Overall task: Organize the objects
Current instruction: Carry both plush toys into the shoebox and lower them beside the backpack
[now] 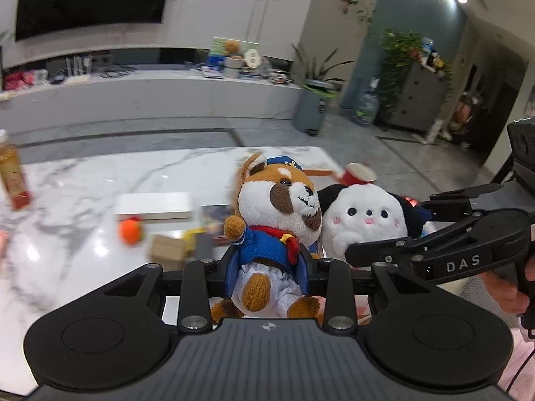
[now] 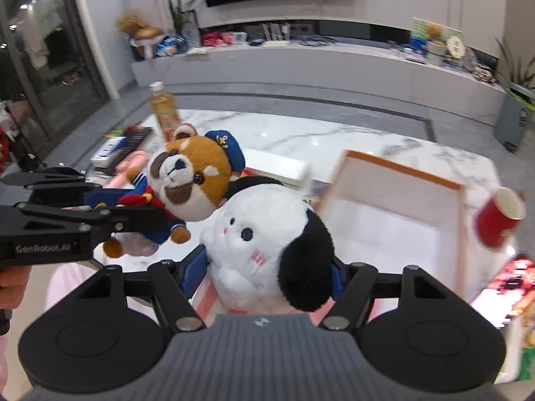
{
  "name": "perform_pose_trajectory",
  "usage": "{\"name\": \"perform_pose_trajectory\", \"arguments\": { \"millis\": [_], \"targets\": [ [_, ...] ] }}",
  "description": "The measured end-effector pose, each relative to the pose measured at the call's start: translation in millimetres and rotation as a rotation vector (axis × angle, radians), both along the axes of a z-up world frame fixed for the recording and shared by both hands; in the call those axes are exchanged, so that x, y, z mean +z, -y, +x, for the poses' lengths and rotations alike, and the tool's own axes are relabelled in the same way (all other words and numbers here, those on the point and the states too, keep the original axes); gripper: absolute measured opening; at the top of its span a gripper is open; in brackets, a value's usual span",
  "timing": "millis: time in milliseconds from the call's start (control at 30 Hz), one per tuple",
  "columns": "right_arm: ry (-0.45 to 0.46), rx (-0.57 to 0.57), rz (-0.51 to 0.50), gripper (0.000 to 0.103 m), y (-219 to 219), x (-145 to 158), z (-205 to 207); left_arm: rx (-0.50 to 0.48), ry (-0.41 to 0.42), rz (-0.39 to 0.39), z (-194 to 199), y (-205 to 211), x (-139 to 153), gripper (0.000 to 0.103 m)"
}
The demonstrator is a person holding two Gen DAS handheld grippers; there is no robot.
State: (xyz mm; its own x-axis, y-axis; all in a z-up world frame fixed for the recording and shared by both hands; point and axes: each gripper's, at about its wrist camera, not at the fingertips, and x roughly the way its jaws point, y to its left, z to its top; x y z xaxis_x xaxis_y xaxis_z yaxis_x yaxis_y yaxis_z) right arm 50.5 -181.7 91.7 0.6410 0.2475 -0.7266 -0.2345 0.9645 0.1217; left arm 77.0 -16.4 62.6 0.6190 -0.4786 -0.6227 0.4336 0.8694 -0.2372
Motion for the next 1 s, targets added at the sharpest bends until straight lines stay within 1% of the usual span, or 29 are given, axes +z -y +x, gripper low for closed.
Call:
{"name": "perform_pose_trajectory", "arguments": {
  "millis": [67,167,267,367,400,467,500,567,600,667,767,867,1000],
  "targets": [
    [-0.013,-0.014,-0.04,0.071,20,7,3,-0.011,-0.024,-0.033,9,21,-5,0.04],
    [-0.047,-0.038,-0.093,0.071,49,6,7,-0.044,-0.078,-0.083,22,55,-19,0.039],
    [-0.095,-0.064,-0.131,0.071,79,-3,14,-0.071,-0.136,-0.093,39,84,-41,0.039],
    [-0.151,-0.053,-0.181,0.071,101,-21,20,-0.108,-0.232,-0.097,57,109,-67,0.039],
    [-0.169,-0.047,-0.2,0.071,107,-28,23,-0.115,-0.261,-0.09,64,118,-74,0.039],
    [-0.202,-0.016,-0.236,0.071,117,-42,31,-0.115,-0.293,-0.066,76,128,-87,0.039],
    [-0.217,-0.004,-0.237,0.071,120,-48,35,-0.111,-0.307,-0.053,81,132,-94,0.039],
    [-0.255,0.005,-0.211,0.071,128,-60,43,-0.098,-0.338,-0.039,90,134,-106,0.039],
    [-0.274,0.007,-0.197,0.071,131,-67,49,-0.093,-0.355,-0.038,85,134,-111,0.039],
    [-0.287,0.028,-0.186,0.071,132,-75,59,-0.082,-0.383,-0.015,88,135,-120,0.039],
    [-0.312,0.057,-0.21,0.07,123,-84,73,-0.088,-0.399,0.039,84,143,-126,0.039],
    [-0.338,0.094,-0.241,0.069,115,-95,82,-0.085,-0.419,0.066,86,143,-132,0.039],
    [-0.37,0.12,-0.263,0.069,110,-112,89,-0.082,-0.397,0.118,80,146,-138,0.039]
  ]
}}
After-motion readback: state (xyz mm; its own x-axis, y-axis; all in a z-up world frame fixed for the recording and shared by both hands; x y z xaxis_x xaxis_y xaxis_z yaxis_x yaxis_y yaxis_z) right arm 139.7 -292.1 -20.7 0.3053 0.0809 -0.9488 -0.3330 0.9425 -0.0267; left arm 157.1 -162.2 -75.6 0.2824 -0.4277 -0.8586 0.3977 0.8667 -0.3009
